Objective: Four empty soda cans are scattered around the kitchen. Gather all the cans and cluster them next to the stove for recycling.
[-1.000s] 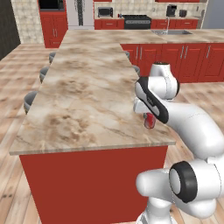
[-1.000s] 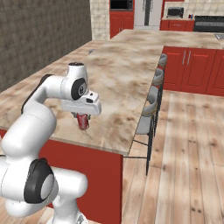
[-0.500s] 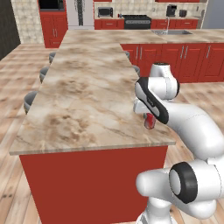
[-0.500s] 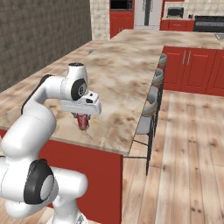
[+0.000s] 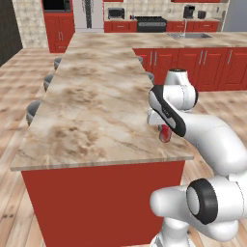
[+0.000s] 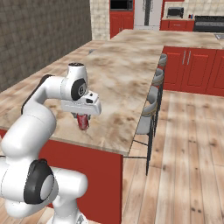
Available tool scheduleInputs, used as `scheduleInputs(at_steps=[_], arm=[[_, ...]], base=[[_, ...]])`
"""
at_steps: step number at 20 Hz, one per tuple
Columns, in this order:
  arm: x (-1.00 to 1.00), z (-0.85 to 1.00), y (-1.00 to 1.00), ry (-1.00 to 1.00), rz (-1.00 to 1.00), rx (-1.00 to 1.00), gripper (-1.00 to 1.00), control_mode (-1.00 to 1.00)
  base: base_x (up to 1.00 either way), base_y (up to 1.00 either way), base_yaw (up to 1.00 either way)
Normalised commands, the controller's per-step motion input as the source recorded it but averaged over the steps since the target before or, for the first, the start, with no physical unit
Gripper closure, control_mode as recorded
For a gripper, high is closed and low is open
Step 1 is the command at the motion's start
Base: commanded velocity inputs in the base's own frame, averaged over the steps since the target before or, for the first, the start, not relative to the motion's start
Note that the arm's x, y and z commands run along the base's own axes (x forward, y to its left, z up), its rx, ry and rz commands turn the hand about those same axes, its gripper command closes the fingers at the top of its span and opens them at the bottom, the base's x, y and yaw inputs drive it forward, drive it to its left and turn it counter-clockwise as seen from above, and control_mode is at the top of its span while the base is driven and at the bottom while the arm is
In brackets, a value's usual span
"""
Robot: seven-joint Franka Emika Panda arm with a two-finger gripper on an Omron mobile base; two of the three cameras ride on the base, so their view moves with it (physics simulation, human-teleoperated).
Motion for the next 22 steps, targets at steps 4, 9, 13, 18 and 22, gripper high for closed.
scheduleInputs(at_steps=[4, 9, 13, 18, 22], arm=[[0.0, 0.0, 0.0, 0.0, 0.0, 0.0, 1.0, 1.0], [0.0, 0.0, 0.0, 0.0, 0.0, 0.0, 1.0, 1.0], [0.0, 0.0, 0.0, 0.0, 0.0, 0.0, 1.0, 1.0], [0.0, 0.0, 0.0, 0.0, 0.0, 0.0, 1.0, 1.0], [0.0, 0.0, 0.0, 0.0, 0.0, 0.0, 1.0, 1.0]], base=[[-0.3, 0.43, -0.11], [-0.36, 0.53, -0.16], [-0.29, 0.64, -0.15], [-0.24, 0.73, -0.15], [-0.22, 0.74, -0.14]])
